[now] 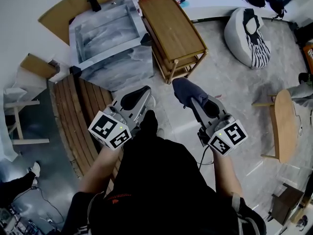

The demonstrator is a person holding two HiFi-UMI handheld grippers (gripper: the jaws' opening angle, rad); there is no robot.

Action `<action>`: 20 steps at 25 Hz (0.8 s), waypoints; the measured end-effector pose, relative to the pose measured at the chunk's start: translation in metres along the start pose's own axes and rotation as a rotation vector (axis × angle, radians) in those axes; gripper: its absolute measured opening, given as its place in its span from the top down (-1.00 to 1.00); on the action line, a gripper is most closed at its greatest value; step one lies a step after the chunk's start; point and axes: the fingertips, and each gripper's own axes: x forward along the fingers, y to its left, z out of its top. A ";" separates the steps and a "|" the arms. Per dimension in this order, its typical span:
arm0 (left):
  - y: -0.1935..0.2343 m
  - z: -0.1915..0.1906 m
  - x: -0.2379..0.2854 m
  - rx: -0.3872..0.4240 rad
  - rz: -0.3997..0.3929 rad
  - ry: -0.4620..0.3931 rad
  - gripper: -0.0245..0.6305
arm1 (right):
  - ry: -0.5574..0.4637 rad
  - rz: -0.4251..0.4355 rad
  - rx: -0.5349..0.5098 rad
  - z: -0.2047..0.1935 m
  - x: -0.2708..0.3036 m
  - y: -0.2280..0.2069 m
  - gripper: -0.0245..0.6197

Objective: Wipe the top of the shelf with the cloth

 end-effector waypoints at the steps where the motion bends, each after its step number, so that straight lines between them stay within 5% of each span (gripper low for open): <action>1: 0.003 0.001 0.007 -0.001 -0.004 -0.001 0.85 | 0.000 -0.006 0.000 0.002 0.001 -0.007 0.73; 20: 0.137 0.029 0.103 -0.016 0.017 0.012 0.85 | 0.067 -0.004 0.041 0.025 0.127 -0.111 0.73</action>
